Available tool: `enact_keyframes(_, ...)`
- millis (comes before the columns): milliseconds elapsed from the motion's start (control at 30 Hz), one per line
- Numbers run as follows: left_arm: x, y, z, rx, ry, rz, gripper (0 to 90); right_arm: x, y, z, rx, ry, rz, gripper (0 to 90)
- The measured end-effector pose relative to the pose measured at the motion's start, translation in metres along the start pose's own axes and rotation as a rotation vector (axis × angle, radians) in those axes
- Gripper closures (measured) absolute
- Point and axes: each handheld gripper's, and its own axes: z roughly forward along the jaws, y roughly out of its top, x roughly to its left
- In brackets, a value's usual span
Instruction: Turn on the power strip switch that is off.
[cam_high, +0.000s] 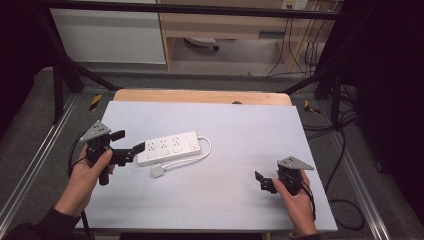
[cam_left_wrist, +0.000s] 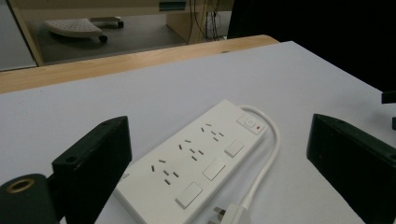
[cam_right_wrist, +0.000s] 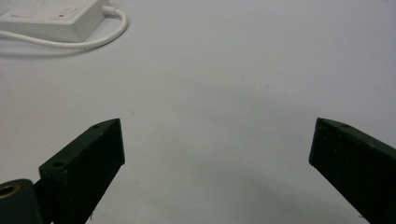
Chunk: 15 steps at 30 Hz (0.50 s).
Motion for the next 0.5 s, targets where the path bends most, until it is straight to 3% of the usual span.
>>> enact_keyframes(500,-0.006,0.0,0.015,0.011,0.007,0.008,6.7,0.0,0.0,0.0,-0.002,0.0,-0.002,3.6)
